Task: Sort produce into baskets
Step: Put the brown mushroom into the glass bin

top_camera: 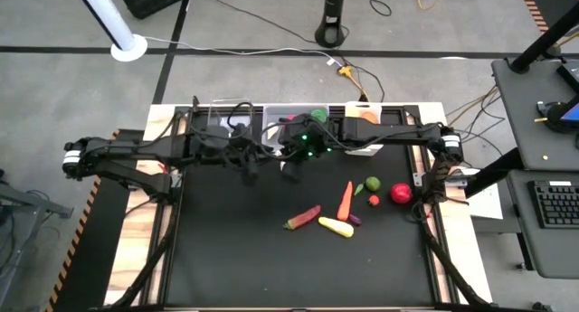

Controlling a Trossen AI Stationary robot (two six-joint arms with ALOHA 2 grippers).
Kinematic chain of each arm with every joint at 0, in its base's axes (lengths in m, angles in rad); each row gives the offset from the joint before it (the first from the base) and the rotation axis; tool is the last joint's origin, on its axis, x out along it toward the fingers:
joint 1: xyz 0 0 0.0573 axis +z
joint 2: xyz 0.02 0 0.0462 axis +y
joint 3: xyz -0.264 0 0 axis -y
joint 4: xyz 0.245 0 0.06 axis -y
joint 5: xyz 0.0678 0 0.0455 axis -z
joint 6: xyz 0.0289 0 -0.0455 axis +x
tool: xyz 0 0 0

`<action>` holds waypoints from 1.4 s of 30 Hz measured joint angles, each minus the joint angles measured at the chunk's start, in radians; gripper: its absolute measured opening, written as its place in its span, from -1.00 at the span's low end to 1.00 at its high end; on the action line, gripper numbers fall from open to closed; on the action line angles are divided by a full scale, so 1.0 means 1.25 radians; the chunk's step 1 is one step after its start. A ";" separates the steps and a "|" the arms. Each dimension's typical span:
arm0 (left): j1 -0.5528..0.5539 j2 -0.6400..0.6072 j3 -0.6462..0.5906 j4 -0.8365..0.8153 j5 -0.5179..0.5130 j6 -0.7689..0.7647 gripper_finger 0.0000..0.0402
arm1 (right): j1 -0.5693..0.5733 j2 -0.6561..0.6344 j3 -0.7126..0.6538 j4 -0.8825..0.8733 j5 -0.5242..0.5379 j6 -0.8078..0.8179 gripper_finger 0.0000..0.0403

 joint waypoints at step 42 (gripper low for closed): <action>0.001 0.005 -0.004 -0.040 0.000 0.009 -0.97 | 0.000 -0.003 0.001 0.005 -0.001 0.004 -0.58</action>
